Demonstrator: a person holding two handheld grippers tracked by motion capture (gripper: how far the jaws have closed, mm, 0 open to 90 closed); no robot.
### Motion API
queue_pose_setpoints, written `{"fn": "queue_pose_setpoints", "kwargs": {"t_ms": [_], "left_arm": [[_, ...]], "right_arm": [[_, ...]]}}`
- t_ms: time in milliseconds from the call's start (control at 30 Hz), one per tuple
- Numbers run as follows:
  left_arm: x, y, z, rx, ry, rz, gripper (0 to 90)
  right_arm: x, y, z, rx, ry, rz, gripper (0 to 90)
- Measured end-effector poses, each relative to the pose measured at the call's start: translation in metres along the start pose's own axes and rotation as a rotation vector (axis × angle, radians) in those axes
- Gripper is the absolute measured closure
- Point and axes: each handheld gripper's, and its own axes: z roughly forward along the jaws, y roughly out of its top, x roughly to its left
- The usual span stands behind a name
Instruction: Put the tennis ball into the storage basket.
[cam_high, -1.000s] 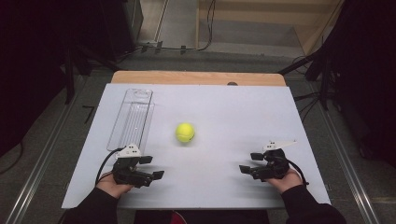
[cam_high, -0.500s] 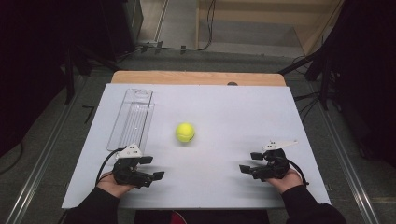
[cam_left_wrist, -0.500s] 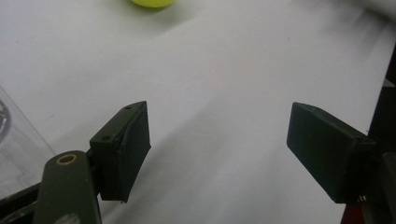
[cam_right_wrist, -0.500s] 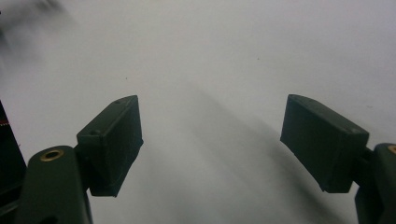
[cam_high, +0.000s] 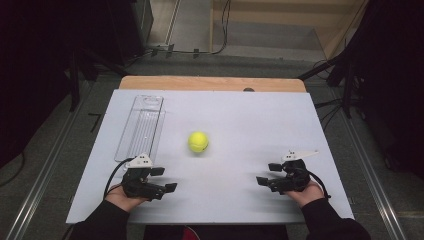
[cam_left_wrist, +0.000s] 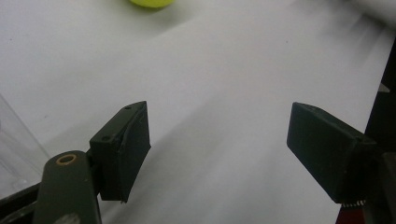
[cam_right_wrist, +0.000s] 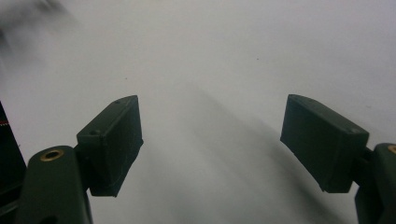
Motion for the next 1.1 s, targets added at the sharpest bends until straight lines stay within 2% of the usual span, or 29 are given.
{"fn": "queue_pose_setpoints", "kwargs": {"t_ms": [200, 367, 500, 633, 833, 1100], "left_arm": [[-0.005, 0.006, 0.0, -0.023, 0.004, -0.006, 22.3], [-0.007, 0.013, 0.002, -0.024, 0.003, 0.018, 22.3], [-0.008, 0.019, 0.003, -0.035, 0.004, 0.014, 22.3], [-0.008, 0.023, 0.006, -0.033, 0.0, 0.007, 22.2], [-0.011, 0.03, 0.012, -0.02, 0.007, 0.022, 22.2], [-0.012, 0.039, 0.016, -0.024, 0.003, 0.023, 20.7]], "right_arm": [[-0.002, 0.0, 0.0, 0.005, 0.018, 0.008, 18.8], [-0.002, 0.0, 0.0, 0.001, 0.023, 0.009, 18.8], [-0.001, 0.001, 0.001, 0.001, 0.021, 0.01, 18.8], [-0.002, 0.001, 0.0, -0.006, 0.019, 0.014, 18.7], [-0.002, 0.001, 0.0, -0.006, 0.018, 0.016, 18.7], [-0.002, 0.0, 0.0, -0.001, 0.019, 0.015, 18.7]]}}
